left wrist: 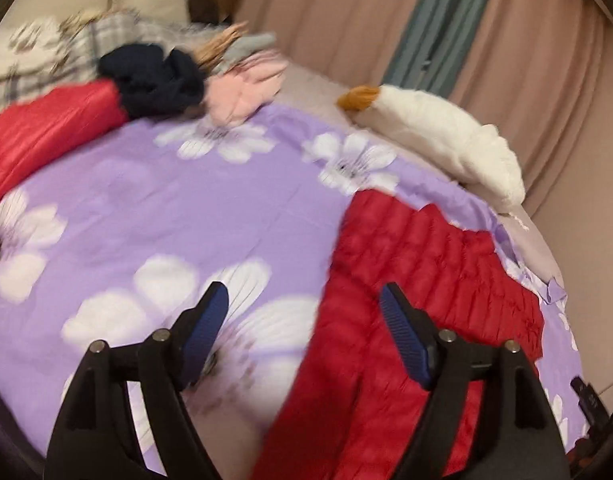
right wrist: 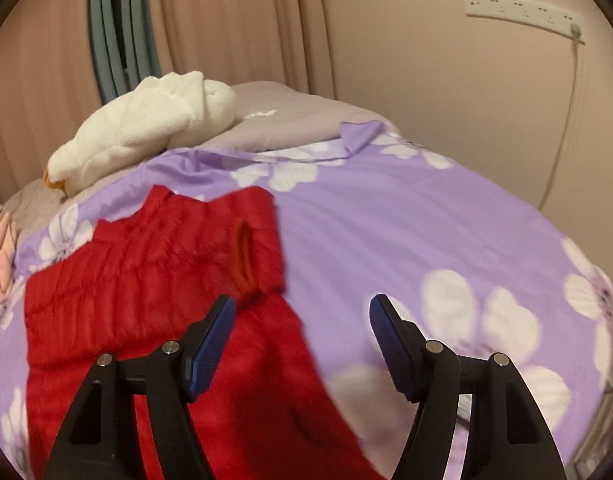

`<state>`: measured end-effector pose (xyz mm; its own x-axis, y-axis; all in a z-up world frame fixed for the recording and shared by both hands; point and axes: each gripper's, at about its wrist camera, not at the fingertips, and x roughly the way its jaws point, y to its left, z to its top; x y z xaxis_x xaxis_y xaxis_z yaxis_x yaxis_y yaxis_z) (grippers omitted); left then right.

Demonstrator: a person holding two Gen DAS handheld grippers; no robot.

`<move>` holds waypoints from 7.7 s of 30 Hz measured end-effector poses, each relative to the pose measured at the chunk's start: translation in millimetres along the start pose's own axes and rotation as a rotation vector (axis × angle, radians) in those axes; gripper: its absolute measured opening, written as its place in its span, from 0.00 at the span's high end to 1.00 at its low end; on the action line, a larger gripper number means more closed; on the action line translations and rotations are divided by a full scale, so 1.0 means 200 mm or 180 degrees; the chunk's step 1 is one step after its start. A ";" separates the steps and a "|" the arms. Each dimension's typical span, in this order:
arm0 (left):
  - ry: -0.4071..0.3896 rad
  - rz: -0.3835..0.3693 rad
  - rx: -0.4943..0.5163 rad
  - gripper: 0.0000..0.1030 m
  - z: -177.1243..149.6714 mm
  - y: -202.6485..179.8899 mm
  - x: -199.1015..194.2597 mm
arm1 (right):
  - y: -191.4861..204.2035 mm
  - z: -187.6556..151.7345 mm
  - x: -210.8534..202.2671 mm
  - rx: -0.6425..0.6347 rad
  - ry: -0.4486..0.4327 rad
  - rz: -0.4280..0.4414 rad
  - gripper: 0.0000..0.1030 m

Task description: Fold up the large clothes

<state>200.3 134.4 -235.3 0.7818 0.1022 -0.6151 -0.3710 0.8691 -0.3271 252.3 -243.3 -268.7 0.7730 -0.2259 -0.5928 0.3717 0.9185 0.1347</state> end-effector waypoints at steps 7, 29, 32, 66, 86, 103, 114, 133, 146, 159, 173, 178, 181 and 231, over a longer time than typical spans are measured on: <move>0.0583 -0.0188 -0.0257 0.24 -0.36 0.18 -0.05 | -0.19 -0.31 -0.08 0.0159 0.0372 0.0030 0.32; 0.0735 -0.0470 -0.0229 0.83 -0.75 0.03 -0.09 | -0.11 -0.64 -0.18 0.0127 0.0347 0.0207 0.81; 0.0612 -0.0361 -0.0197 0.84 -0.75 0.01 -0.11 | -0.12 -0.62 -0.19 0.0162 0.0352 0.0259 0.85; -0.0698 -0.0481 0.0101 0.87 0.56 -0.76 0.12 | 0.41 0.64 -0.11 0.0229 -0.0747 0.0808 0.86; -0.0393 0.0117 0.0032 0.38 0.62 -0.87 0.98 | 0.70 0.74 0.71 0.0107 -0.0113 0.0517 0.22; 0.0004 0.0242 0.0005 0.36 0.39 -0.81 1.55 | 0.82 0.45 1.28 0.0038 0.0302 0.0317 0.52; 0.0212 0.0104 0.0169 0.13 0.49 -0.76 1.03 | 0.72 0.52 0.86 -0.0362 0.0176 0.0178 0.15; 0.0958 -0.0715 -0.0659 0.17 -0.02 -0.43 1.01 | 0.29 0.06 0.75 0.0751 0.0969 0.0741 0.09; 0.0285 -0.0054 -0.0113 0.81 0.03 -0.62 0.96 | 0.42 0.10 0.71 0.0588 0.0644 0.1229 0.77; 0.0228 -0.0300 0.0047 0.82 -0.21 -0.28 0.15 | 0.17 -0.11 -0.01 0.0453 0.0638 0.1541 0.78; 0.0795 -0.0560 -0.0496 0.32 -0.49 0.06 0.03 | -0.01 -0.32 -0.14 0.0396 0.1026 0.0827 0.33; 0.1141 -0.0888 -0.0763 0.31 -0.47 0.05 0.14 | -0.06 -0.22 -0.27 0.0176 0.0651 0.0282 0.24; 0.1388 -0.1132 -0.1042 0.31 -0.49 0.02 0.25 | -0.10 -0.17 -0.30 0.0260 0.0609 0.0319 0.23; -0.0735 -0.0375 0.1256 0.76 -0.22 -0.84 -0.22 | -0.05 -0.20 -0.02 0.0230 0.0559 -0.0110 0.64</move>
<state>205.9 -37.8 -183.6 0.9147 0.0578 -0.3999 -0.0891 0.9942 -0.0601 225.4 -239.4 -299.2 0.6599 -0.1909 -0.7267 0.4372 0.8841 0.1648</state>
